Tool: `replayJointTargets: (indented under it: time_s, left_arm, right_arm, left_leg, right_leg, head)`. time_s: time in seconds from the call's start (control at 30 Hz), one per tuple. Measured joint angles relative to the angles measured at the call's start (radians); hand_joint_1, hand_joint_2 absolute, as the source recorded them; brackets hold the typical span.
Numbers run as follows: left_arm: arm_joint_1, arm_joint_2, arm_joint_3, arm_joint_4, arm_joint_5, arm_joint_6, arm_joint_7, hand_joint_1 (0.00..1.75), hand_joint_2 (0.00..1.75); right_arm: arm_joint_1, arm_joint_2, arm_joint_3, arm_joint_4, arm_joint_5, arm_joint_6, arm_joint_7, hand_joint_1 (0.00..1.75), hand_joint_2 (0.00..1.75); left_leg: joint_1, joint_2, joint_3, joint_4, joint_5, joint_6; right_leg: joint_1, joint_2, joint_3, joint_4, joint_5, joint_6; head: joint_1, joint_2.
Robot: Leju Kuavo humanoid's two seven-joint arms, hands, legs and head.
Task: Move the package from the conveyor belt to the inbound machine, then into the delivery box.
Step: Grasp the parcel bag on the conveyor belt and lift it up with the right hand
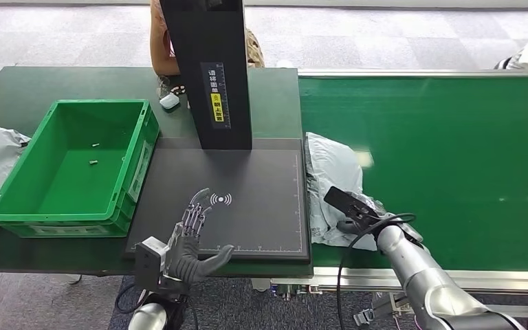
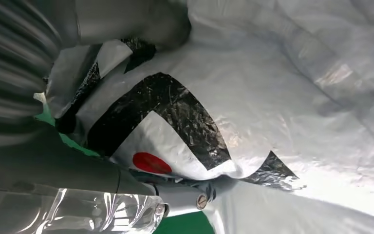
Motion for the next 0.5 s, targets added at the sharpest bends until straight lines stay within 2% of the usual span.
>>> replayJointTargets:
  time_s: [0.4, 0.5]
  left_arm:
    - [0.001, 0.002, -0.012, 0.020, 0.026, 0.007, -0.003, 0.00, 1.75]
    - [0.008, 0.004, -0.012, 0.016, 0.029, 0.008, 0.000, 0.00, 1.75]
  right_arm:
    - [0.013, -0.004, 0.020, -0.004, -0.010, -0.070, 0.027, 1.75, 1.75]
    - [0.020, -0.004, 0.022, -0.012, -0.055, -0.061, 0.007, 1.75, 1.75]
  left_leg:
    - [0.000, -0.002, 0.000, 0.000, 0.000, 0.000]
    - [0.000, -0.003, 0.000, 0.000, 0.000, 0.000]
  right_leg:
    - [0.000, -0.002, 0.001, 0.000, -0.001, -0.001]
    - [0.000, -0.002, 0.002, 0.000, -0.001, -0.001]
  head:
    - [0.000, 0.000]
    - [0.000, 0.000]
